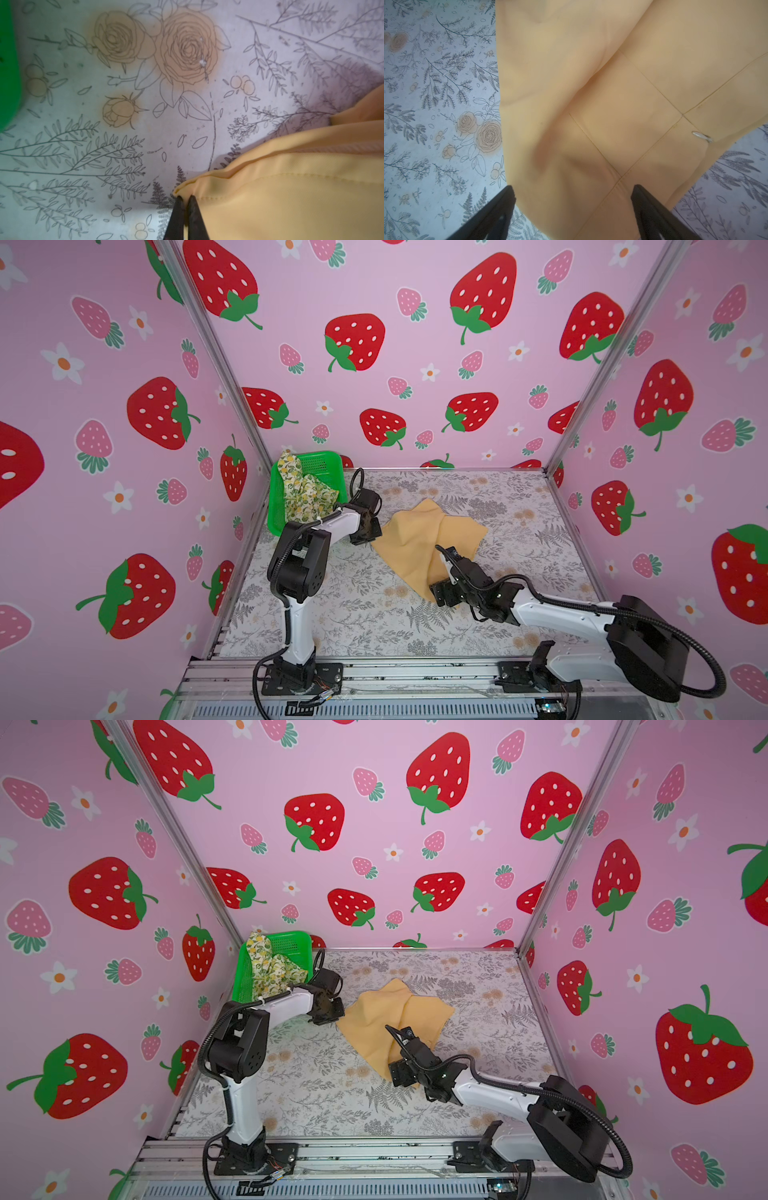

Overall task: Fold and stack skirts
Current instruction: Flatten out the skirt at the center of the table.

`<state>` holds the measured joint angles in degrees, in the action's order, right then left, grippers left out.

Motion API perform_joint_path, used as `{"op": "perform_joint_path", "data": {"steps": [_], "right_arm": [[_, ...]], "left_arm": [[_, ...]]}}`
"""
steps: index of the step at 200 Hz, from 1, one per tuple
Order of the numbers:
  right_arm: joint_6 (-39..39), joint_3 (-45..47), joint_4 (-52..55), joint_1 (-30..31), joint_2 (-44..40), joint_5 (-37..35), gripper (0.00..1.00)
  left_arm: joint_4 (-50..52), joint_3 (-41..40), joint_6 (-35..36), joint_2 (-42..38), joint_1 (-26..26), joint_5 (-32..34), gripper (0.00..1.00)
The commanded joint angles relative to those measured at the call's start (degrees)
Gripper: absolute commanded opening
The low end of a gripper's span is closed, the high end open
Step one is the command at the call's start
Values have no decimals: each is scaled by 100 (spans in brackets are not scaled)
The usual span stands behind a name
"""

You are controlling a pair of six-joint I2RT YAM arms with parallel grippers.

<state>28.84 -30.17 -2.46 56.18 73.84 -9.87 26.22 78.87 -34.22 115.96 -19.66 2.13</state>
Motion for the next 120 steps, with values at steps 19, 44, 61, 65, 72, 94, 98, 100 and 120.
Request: {"op": "perform_joint_path", "data": {"steps": [19, 44, 61, 65, 72, 94, 98, 100, 120], "right_arm": [[157, 155, -9, 64, -166, -50, 91], [122, 201, -65, 115, -164, 46, 91], [62, 218, -116, 224, -177, 64, 91], [46, 227, -129, 258, -172, 64, 90], [19, 223, -147, 313, -168, 64, 90], [-17, 198, -132, 485, -84, 3, 87], [-25, 203, -139, 516, -72, 3, 87], [-31, 204, -136, 534, -65, 2, 87], [-80, 209, -170, 725, -11, -45, 86]], "left_arm": [[287, 47, 31, -59, 0, -74, 0], [230, -90, 53, -579, -3, -163, 0], [226, -179, 56, -993, -3, -238, 0], [217, -203, 63, -1083, 2, -246, 0], [219, -225, 63, -1231, 5, -265, 0], [335, -188, 87, -1532, 9, -285, 0], [355, -175, 92, -1568, 11, -275, 0], [364, -174, 93, -1585, 9, -257, 0], [458, -114, 125, -1680, 44, -178, 0]]}}
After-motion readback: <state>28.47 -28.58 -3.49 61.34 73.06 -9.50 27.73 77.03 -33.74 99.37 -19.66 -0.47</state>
